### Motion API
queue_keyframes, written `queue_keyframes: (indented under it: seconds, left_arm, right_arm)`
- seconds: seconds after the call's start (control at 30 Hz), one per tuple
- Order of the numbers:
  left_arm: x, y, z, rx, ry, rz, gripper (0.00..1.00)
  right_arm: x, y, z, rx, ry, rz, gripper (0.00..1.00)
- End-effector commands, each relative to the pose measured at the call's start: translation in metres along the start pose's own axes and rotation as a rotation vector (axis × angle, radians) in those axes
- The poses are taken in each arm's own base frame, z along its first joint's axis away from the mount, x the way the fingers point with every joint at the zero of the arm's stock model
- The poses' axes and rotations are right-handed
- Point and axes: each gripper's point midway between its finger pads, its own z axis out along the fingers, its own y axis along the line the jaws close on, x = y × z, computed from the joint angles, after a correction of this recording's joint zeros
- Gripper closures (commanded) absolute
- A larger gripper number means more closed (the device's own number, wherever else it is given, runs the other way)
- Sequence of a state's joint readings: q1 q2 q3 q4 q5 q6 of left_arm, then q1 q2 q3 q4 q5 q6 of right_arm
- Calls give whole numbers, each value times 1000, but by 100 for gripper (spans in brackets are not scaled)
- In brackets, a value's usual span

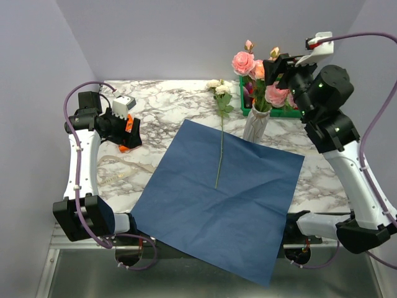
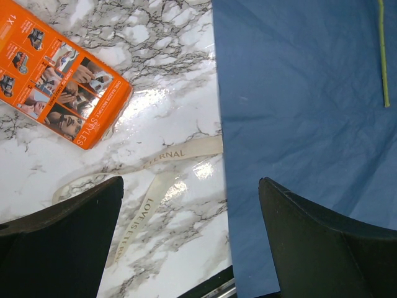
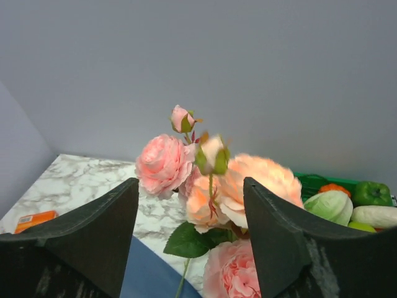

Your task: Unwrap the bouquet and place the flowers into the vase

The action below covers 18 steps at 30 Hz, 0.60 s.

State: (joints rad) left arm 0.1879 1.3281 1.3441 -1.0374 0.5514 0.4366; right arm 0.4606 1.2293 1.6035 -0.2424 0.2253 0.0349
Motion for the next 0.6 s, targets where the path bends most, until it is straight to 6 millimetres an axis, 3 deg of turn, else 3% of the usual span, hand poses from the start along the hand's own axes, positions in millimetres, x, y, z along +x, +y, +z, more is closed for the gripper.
queue_keyframes:
  seconds: [0.0,0.03,0.1,0.2,0.4,0.43,0.47,0.5,0.53,0.57]
  left_arm:
    - [-6,-2,-4,13,-19,-9,1]
    - [-7,-3,-4,13,-25,-7,1]
    - [-8,-5,-6,21,-27,-12,1]
    - [-4,-7,-8,17,-25,-6,1]
    - [-4,-5,-6,18,-17,-16,1]
    - [-6,-6,-5,22,-22,-25,1]
    - [-7,-5,-4,27,-21,-31,1]
    - [-10,-6,-5,30,-27,-35,1]
    - [-12,-6,-4,39,-29,-42,1]
    - [-13,-6,-3,41,-29,-52,1]
  right_arm:
    - [23,3,-3,-12,170,-4,23]
    - [30,-6,-2,33,185,27,23]
    - [39,-3,-1,11,235,55,25]
    - [27,6,-6,-34,240,76,25]
    - [-40,36,-25,-184,84,113,20]
    - [-28,54,-18,-221,130,96,18]
    - [-50,61,-21,-240,94,103,12]
    - [-42,72,-14,-257,133,96,7]
    - [-8,96,-2,-289,241,43,4]
    - [3,99,6,-247,268,9,0]
